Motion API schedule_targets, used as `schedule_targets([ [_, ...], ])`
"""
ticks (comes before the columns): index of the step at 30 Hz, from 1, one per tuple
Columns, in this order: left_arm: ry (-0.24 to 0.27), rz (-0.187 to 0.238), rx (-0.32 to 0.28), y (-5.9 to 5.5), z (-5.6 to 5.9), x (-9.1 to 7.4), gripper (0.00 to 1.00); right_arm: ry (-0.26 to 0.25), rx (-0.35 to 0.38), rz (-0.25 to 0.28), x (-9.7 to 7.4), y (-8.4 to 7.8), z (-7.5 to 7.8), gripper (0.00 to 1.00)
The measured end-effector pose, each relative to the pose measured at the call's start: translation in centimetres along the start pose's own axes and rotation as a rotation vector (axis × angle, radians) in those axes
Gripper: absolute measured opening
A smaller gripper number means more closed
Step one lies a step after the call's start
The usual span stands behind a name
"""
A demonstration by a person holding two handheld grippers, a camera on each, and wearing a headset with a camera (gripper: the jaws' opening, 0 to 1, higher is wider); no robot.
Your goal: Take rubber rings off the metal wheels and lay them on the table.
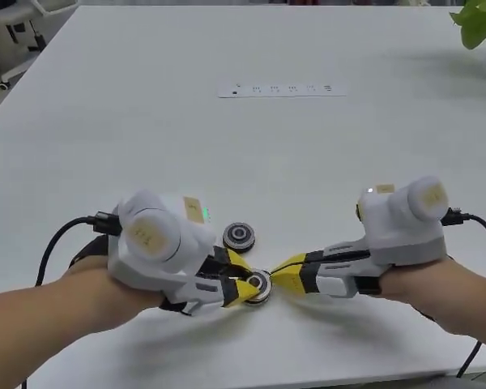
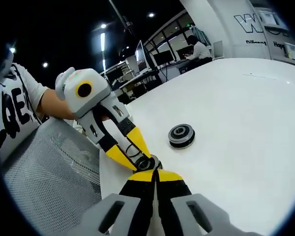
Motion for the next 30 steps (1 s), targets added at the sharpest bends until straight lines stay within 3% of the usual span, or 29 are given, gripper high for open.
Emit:
schedule_targets([
  [30, 0.007, -0.015, 0.006, 0.0, 0.1, 0.0, 0.10, 0.035, 0.025, 0.009, 0.1, 0.4, -1.2, 0.00],
])
Point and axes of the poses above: the centre of the closed fingertips' face, and the gripper's own axes: x roughly forward along the fingers, z roughly to its right, y roughly out of its top, the point moved 3 cm from there along -x, roughly backward along the fingers, and after that the axes turned 2 degrees about y, right-handed, at the moved point
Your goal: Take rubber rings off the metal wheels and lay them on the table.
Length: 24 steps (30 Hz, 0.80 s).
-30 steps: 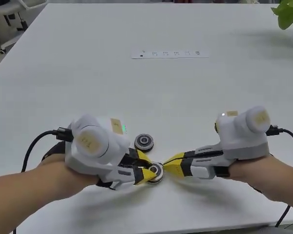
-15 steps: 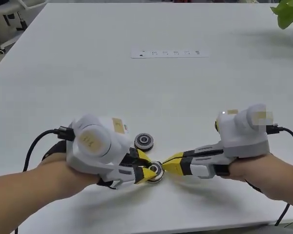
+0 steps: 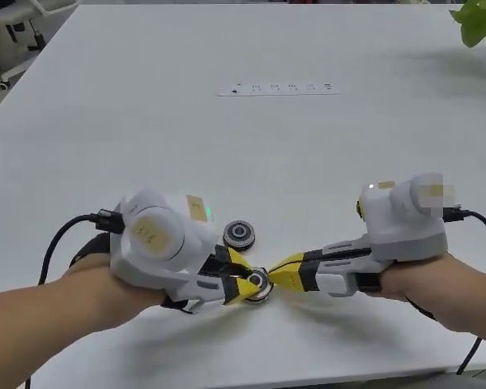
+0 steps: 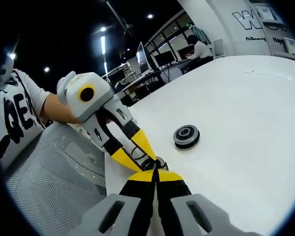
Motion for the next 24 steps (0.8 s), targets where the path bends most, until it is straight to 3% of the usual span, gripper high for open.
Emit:
schedule_targets([
  [24, 0.002, 0.004, 0.002, -0.01, 0.03, -0.07, 0.10, 0.028, -0.007, 0.002, 0.29, 0.21, -0.52, 0.00],
])
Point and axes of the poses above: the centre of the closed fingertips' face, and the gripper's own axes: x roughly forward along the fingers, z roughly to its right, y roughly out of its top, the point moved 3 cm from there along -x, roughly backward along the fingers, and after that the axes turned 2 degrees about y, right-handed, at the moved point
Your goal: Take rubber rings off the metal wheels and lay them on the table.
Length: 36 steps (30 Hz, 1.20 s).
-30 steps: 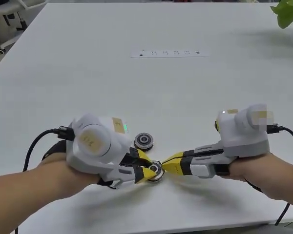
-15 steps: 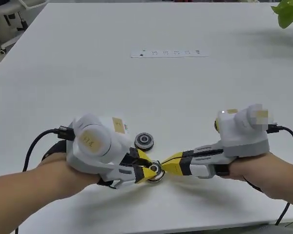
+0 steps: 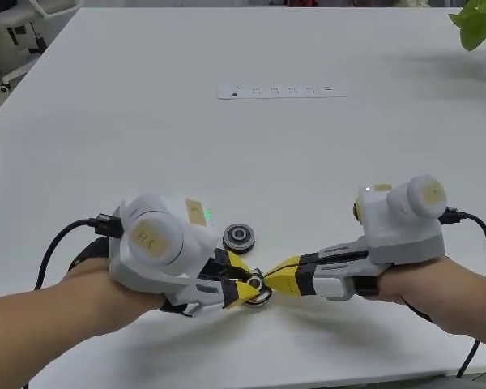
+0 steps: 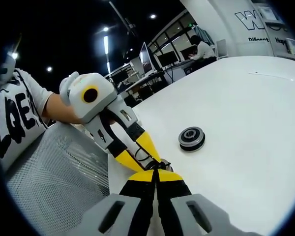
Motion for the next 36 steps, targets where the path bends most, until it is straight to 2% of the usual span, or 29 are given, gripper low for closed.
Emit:
schedule_targets([
  [27, -0.002, 0.008, -0.005, -0.02, 0.04, 0.02, 0.11, 0.028, 0.007, 0.020, 0.25, 0.40, -0.30, 0.00],
  [36, 0.014, 0.003, -0.006, 0.02, 0.05, 0.06, 0.11, 0.005, 0.007, 0.022, 0.08, 0.28, 0.52, 0.00],
])
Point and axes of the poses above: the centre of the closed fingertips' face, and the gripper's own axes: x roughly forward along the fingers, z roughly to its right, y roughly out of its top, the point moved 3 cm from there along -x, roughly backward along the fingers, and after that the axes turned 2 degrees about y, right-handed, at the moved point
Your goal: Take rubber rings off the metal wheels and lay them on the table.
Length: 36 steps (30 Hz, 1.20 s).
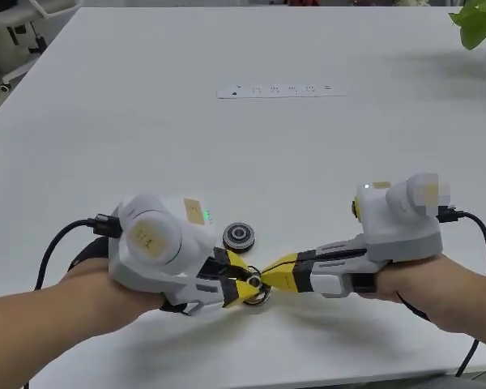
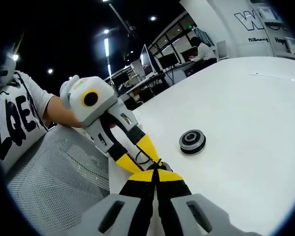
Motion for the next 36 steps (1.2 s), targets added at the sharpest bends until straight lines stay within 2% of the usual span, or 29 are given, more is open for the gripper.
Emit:
schedule_targets([
  [5, 0.005, 0.001, 0.004, 0.0, -0.1, 0.0, 0.12, -0.009, 0.009, 0.005, -0.1, 0.0, 0.4, 0.00],
  [18, -0.020, 0.006, 0.013, 0.2, -0.1, -0.3, 0.14, -0.015, 0.011, 0.002, 0.0, 0.0, 0.0, 0.00],
  [29, -0.042, 0.038, 0.007, 1.0, 0.4, -1.3, 0.19, -0.016, 0.013, 0.005, -0.2, 0.1, 0.1, 0.00],
  [36, -0.045, 0.071, -0.021, 1.4, 0.6, -2.3, 0.23, -0.014, 0.010, 0.001, -0.2, 0.1, -0.2, 0.00],
])
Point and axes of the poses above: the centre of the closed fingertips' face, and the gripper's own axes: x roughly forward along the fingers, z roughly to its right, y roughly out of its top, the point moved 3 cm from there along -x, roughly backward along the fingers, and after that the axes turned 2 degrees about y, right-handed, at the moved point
